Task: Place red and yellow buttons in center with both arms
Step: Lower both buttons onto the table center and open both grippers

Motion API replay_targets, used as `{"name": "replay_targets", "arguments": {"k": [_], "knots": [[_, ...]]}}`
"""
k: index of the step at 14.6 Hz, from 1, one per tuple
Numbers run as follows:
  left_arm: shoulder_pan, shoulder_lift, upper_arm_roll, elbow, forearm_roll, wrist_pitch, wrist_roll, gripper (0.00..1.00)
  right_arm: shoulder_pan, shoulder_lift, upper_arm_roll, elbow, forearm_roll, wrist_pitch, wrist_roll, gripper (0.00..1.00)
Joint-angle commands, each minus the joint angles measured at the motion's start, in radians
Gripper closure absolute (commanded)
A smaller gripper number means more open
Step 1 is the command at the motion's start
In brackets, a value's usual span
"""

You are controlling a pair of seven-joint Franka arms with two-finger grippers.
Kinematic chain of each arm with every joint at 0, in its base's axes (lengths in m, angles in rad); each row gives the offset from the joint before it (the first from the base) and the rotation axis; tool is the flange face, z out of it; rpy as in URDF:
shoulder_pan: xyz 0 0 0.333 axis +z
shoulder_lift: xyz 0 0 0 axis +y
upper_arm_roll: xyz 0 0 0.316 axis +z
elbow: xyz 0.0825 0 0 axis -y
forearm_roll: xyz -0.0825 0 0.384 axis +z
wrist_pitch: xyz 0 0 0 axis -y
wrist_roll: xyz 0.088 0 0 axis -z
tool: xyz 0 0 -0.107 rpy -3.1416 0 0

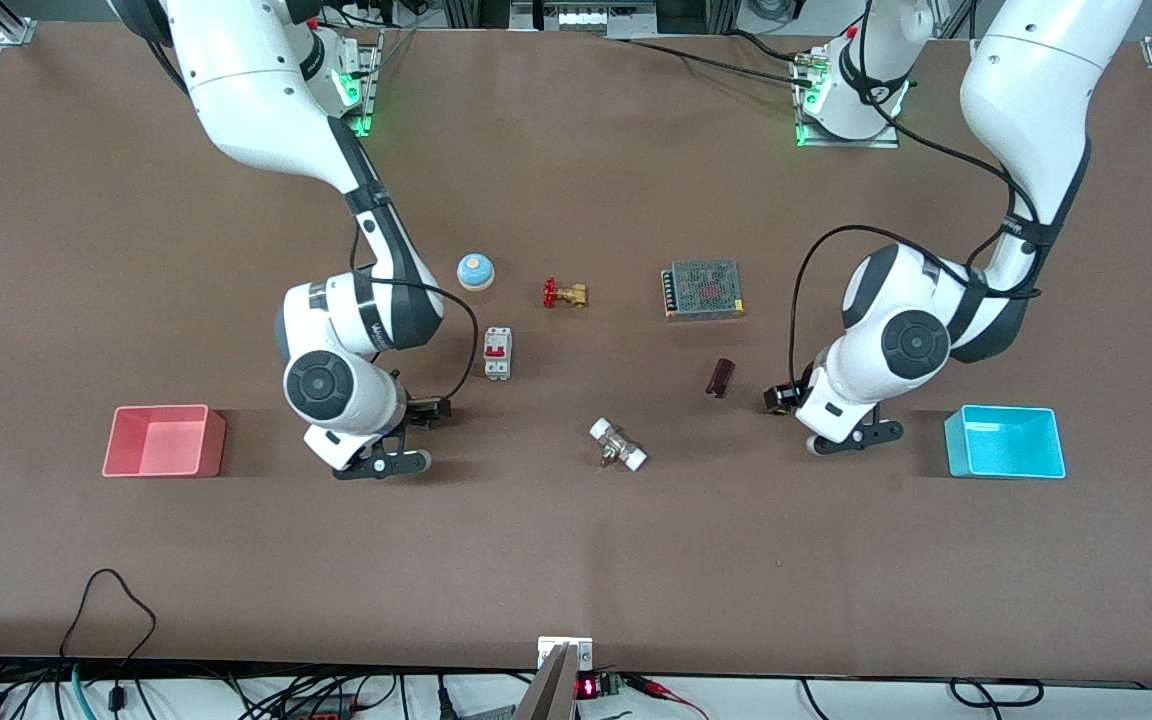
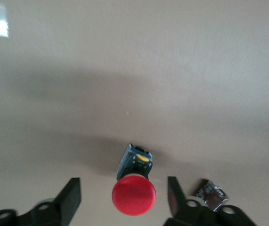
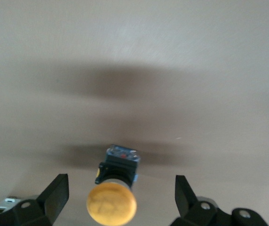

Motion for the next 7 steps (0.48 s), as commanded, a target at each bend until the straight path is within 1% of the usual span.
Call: {"name": "replay_targets", "arguments": {"k": [1,3,5,7], "knots": [[0.032,-0.071,0.001,0.008,0.024,-0.024,-0.011,0.00,-0.002,-0.112,-0.049,-0.015,0.009,-0.050,0.005,0.00],[0.044,-0.120,-0.001,0.005,0.024,-0.031,-0.009,0.00,-0.004,-0.193,-0.098,-0.015,0.011,-0.124,0.000,0.00],[0.047,-0.163,0.001,0.008,0.024,-0.069,-0.005,0.00,-0.008,-0.267,-0.131,-0.015,0.014,-0.214,-0.008,0.00],[0.065,-0.200,0.001,0.008,0.024,-0.097,0.008,0.00,-0.012,-0.322,-0.154,-0.013,0.015,-0.271,-0.008,0.00]]}}
